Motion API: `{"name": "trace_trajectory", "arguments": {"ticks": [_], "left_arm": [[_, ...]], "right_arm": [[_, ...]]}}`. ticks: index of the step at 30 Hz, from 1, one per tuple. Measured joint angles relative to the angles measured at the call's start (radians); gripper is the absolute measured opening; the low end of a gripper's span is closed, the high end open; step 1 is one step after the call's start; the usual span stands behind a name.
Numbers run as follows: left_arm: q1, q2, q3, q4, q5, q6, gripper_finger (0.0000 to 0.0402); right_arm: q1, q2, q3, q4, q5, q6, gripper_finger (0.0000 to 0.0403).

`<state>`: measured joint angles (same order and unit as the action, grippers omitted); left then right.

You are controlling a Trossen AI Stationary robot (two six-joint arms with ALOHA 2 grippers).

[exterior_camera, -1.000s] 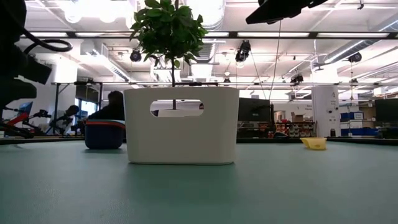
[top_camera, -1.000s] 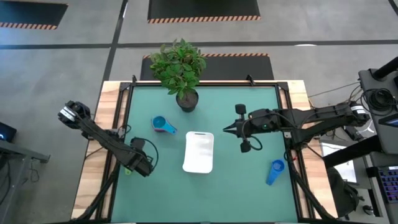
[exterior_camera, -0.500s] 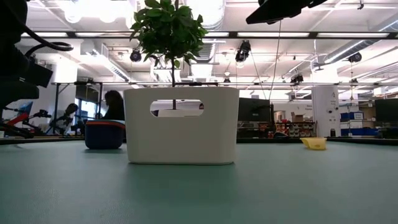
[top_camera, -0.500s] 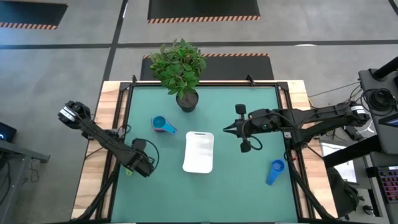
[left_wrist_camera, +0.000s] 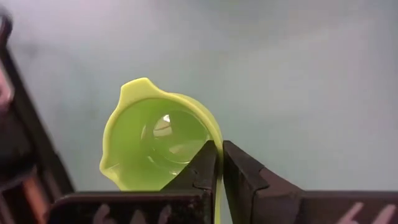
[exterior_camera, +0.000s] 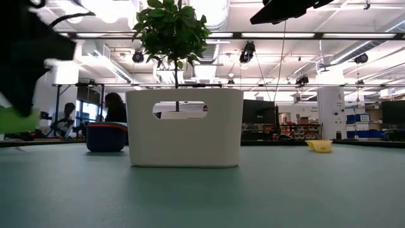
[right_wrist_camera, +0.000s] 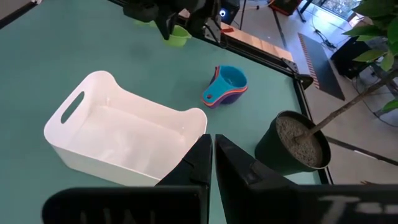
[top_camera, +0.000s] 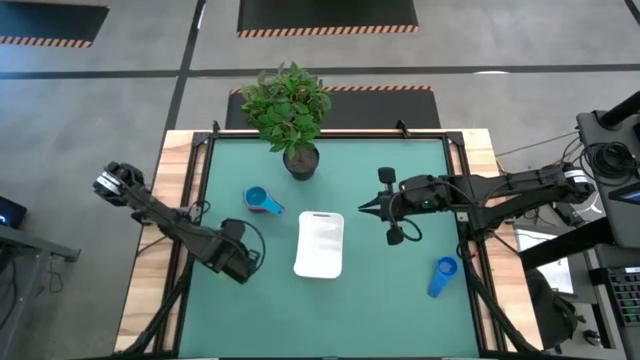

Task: Nest measuring cups in basket
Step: Stack the green measuring cup on top of the light blue measuring cup

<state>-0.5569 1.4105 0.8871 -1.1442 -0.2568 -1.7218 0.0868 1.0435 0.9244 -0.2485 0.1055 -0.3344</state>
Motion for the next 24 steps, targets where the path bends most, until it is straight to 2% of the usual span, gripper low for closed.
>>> {"name": "trace_trajectory", "arguments": {"ticks": [9, 24], "left_arm": [[0.145, 0.000, 0.146, -0.002, -0.144, 0.287, 0.0001], [0.486, 0.000, 0.166, 0.026, -0.156, 0.714, 0.0000]], "right_arm": [[0.000, 0.000, 0.000, 0.000, 0.000, 0.000, 0.0009], [0.000, 0.000, 0.000, -0.008, 0.000, 0.010, 0.0009]]}}
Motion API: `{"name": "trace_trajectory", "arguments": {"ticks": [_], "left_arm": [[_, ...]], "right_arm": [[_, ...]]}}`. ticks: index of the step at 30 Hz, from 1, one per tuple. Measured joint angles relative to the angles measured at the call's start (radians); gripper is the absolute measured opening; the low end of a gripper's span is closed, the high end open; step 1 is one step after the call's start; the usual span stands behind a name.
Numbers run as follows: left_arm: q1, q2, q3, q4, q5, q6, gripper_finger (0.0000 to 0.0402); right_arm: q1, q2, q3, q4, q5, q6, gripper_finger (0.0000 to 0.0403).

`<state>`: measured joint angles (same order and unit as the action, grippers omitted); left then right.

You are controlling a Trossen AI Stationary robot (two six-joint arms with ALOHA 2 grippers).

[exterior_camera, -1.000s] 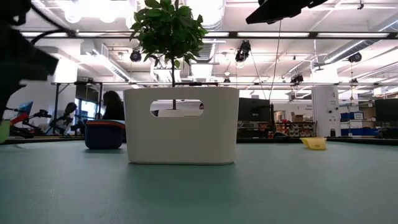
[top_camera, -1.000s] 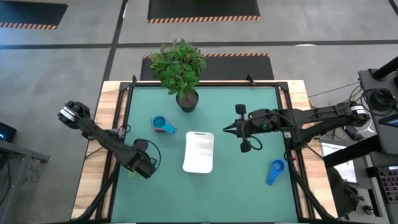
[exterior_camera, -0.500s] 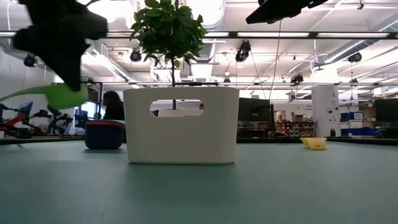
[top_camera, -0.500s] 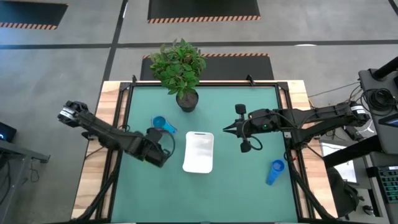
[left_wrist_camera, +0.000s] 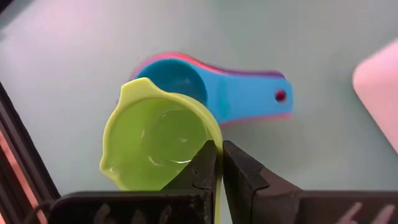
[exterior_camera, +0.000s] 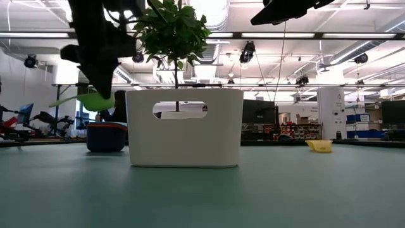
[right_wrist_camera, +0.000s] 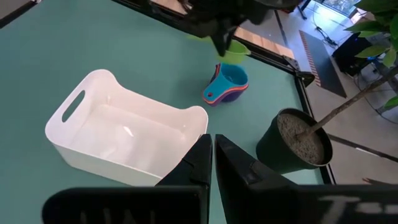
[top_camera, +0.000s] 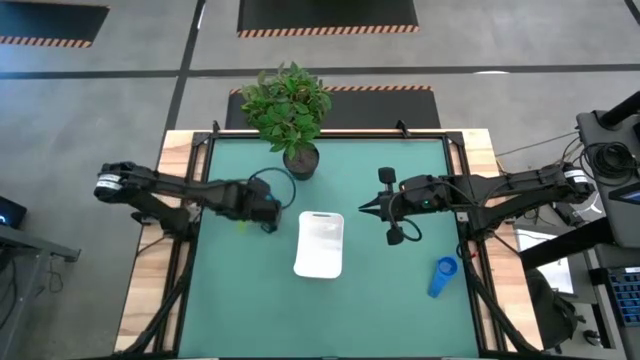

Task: Nest measuring cups in basket
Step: Stack the green measuring cup on top of the light blue measuring cup

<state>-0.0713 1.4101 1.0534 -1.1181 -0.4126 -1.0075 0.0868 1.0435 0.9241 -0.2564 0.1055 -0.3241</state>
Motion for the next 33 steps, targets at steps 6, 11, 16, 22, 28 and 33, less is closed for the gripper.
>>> {"name": "trace_trajectory", "arguments": {"ticks": [6, 11, 16, 22, 28, 33], "left_arm": [[0.103, 0.000, 0.000, 0.046, 0.017, 0.112, 0.0000], [0.136, 0.000, -0.001, 0.057, 0.029, 0.131, 0.0003], [0.135, 0.000, -0.001, 0.061, 0.036, 0.131, 0.0020], [0.135, 0.000, -0.002, 0.073, 0.031, 0.128, 0.0028], [0.135, 0.000, -0.002, 0.075, 0.029, 0.128, 0.0029], [0.135, 0.000, -0.002, 0.075, 0.029, 0.125, 0.0029]], "right_arm": [[0.000, 0.000, -0.001, -0.001, 0.000, 0.002, 0.0009], [0.000, 0.000, -0.002, -0.003, 0.000, 0.000, 0.0009], [0.000, 0.000, -0.002, -0.005, 0.000, -0.001, 0.0009], [0.000, 0.000, -0.002, -0.004, 0.000, -0.001, 0.0009], [0.000, 0.000, -0.002, -0.004, 0.000, -0.001, 0.0009], [0.000, 0.000, -0.002, -0.004, 0.000, -0.001, 0.0009]]}}
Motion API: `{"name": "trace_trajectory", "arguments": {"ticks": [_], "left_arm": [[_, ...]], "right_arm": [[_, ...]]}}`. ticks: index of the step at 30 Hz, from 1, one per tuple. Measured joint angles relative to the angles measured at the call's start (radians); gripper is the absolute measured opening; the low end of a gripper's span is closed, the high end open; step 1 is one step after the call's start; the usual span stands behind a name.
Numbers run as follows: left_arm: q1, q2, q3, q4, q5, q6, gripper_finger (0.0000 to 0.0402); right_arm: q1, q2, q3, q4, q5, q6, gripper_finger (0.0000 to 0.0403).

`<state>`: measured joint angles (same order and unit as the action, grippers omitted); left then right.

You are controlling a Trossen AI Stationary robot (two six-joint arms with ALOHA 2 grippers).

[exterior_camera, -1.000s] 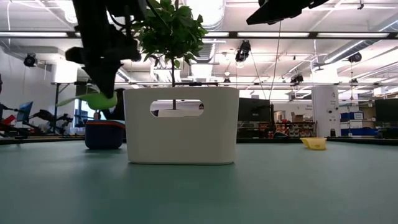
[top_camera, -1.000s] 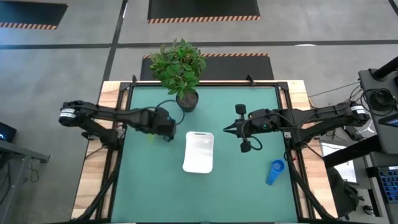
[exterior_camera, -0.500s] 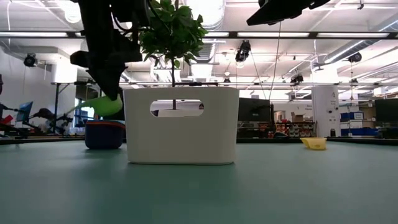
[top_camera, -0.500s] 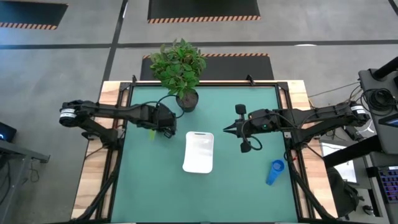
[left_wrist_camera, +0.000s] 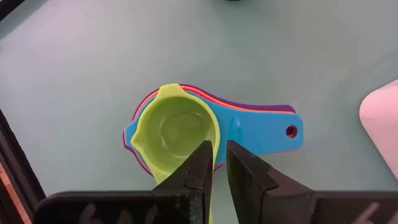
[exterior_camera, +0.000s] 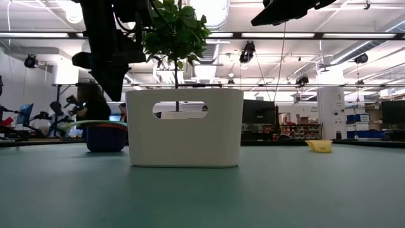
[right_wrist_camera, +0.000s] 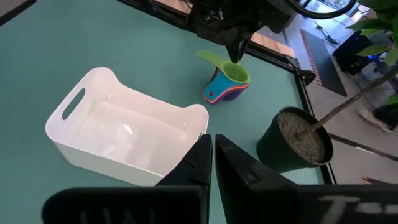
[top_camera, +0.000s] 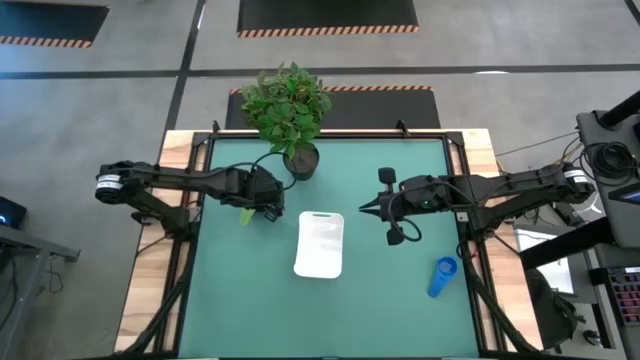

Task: Nest measuring cups in basket
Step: Stack the green measuring cup on top of the light blue measuring cup

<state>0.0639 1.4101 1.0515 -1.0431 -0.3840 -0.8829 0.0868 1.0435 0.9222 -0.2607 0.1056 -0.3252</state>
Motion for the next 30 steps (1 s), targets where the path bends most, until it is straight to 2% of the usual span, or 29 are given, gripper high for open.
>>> {"name": "trace_trajectory", "arguments": {"ticks": [4, 12, 18, 25, 30], "left_arm": [[-0.002, 0.000, 0.000, 0.000, 0.000, 0.032, 0.0029], [-0.086, -0.003, -0.005, -0.146, 0.039, 0.358, 0.0026], [-0.179, -0.051, -0.087, -0.180, 0.049, 0.565, 0.0002], [-0.205, -0.172, -0.258, -0.122, 0.048, 0.517, 0.0000], [-0.204, -0.239, -0.356, -0.002, 0.043, 0.477, 0.0000]], "right_arm": [[0.000, 0.000, 0.000, -0.005, 0.000, 0.000, 0.0009], [0.000, 0.000, 0.000, -0.022, 0.000, 0.002, 0.0009], [0.000, 0.000, 0.000, -0.022, 0.000, 0.003, 0.0009], [0.000, 0.000, 0.000, -0.021, 0.000, 0.003, 0.0009], [0.000, 0.000, 0.000, -0.018, 0.000, 0.001, 0.0009]]}}
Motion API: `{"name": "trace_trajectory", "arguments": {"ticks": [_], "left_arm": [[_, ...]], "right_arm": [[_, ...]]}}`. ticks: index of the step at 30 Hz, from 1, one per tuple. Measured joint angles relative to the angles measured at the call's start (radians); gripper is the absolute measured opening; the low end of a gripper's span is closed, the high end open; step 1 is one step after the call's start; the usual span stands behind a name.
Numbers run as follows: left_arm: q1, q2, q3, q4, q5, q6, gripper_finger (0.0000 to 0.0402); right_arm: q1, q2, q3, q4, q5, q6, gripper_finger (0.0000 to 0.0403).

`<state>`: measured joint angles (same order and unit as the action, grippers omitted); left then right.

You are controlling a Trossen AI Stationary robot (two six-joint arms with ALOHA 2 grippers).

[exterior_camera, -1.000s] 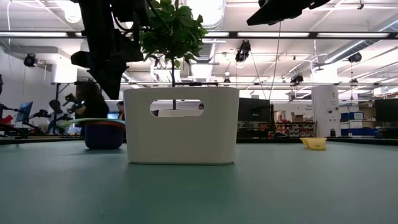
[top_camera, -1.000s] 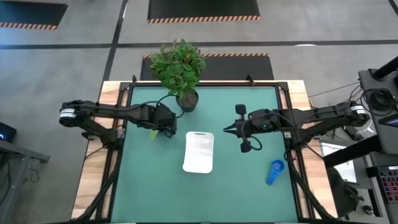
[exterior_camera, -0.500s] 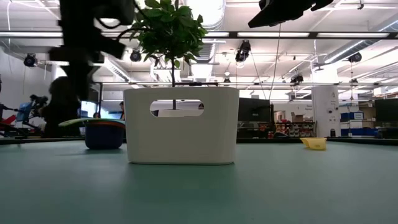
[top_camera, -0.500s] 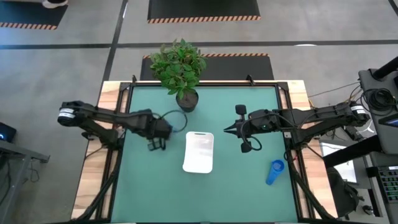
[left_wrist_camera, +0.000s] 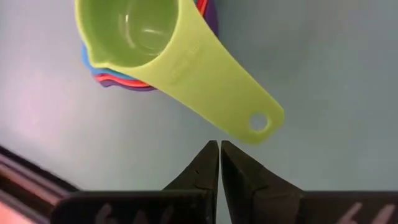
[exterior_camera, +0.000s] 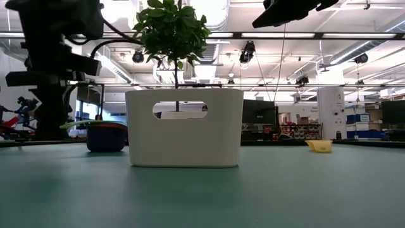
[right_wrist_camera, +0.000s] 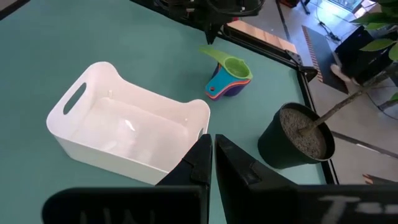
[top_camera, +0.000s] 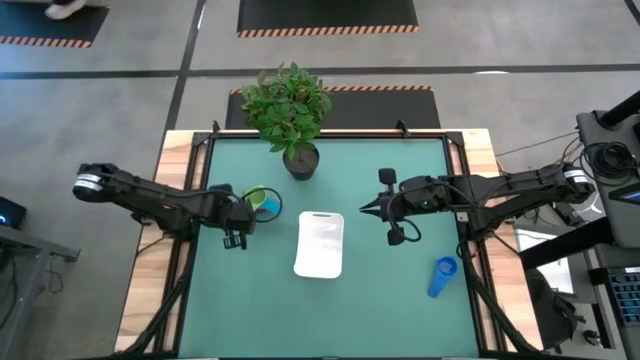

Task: Nest measuring cups in basket
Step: Stack the green measuring cup on top of the light blue measuring cup

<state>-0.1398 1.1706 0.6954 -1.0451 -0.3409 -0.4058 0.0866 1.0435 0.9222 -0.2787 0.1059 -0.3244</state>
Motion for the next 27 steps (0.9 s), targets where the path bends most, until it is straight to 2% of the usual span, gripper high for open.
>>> {"name": "trace_trajectory", "arguments": {"ticks": [4, 10, 18, 27], "left_arm": [[0.000, -0.006, -0.019, 0.024, 0.018, -0.022, 0.0000], [0.000, 0.019, 0.041, 0.057, 0.017, -0.027, 0.0000], [0.000, 0.053, 0.140, -0.068, -0.019, -0.035, 0.0000], [0.012, 0.101, 0.073, -0.083, -0.042, -0.163, 0.0000]], "right_arm": [[0.000, 0.000, 0.000, 0.004, 0.000, -0.001, 0.0009], [0.000, 0.000, 0.000, 0.008, 0.000, -0.008, 0.0009], [0.000, 0.000, 0.000, 0.008, 0.000, -0.008, 0.0009], [0.000, 0.000, 0.000, 0.007, 0.000, -0.008, 0.0009]]}}
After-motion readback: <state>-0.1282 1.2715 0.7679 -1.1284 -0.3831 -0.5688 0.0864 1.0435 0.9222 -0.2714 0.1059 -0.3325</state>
